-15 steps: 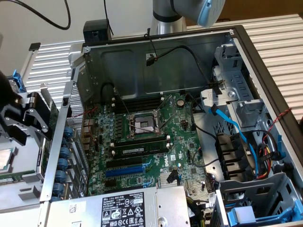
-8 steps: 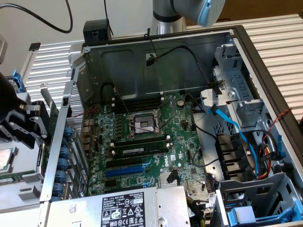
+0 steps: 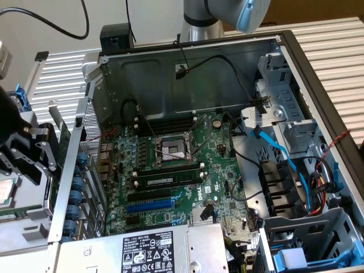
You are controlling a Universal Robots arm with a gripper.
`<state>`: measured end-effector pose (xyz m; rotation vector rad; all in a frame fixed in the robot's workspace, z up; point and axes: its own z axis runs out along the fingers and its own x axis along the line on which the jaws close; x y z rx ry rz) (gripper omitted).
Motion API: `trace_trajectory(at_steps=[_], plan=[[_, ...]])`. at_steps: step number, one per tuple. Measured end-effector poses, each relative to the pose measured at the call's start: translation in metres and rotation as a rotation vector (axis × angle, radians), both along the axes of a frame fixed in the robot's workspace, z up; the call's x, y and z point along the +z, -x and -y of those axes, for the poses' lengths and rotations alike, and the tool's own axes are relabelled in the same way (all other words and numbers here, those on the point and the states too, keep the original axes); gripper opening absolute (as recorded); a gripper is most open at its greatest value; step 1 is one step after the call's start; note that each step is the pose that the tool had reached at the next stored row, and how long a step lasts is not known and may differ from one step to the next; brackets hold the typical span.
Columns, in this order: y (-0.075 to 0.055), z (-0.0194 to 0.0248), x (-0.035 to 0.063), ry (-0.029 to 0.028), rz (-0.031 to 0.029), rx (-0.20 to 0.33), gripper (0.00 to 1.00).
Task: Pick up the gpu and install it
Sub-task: 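Pick up the gpu and move the gpu toward the slot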
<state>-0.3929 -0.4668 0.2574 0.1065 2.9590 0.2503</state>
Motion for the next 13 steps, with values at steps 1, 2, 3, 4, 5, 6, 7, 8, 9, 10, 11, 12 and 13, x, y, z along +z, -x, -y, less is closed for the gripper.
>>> trace_trajectory(at_steps=[1, 2, 3, 4, 5, 6, 7, 8, 9, 10, 11, 12, 13], plan=[[0.0, -0.0011, -0.0002, 0.0002, 0.0028, 0.0, 0.48], [0.0, -0.0026, -0.0004, 0.0001, 0.0086, 0.0, 0.48], [0.0, -0.0047, -0.0009, 0.0002, 0.013, 0.0, 0.48], [0.0, -0.0075, -0.0023, 0.0001, 0.0137, 0.0, 0.48], [0.0, -0.0104, -0.004, 0.0001, 0.0138, 0.0, 0.48], [0.0, -0.0137, -0.0058, 0.0002, 0.0137, 0.0, 0.48], [0.0, -0.0184, -0.0078, 0.0001, 0.0138, 0.0, 0.48], [0.0, -0.0226, -0.0095, 0.0002, 0.0137, 0.0, 0.48], [0.0, -0.0263, -0.0113, 0.0001, 0.0137, 0.0, 0.48], [0.0, -0.0295, -0.0131, 0.0002, 0.0137, 0.0, 0.48], [0.0, -0.0321, -0.0147, 0.0013, 0.0139, 0.0, 0.48], [0.0, -0.0332, -0.016, 0.0039, 0.0138, 0.0, 0.48], [0.001, -0.0333, -0.0173, 0.0065, 0.0139, 0.0, 0.48]])
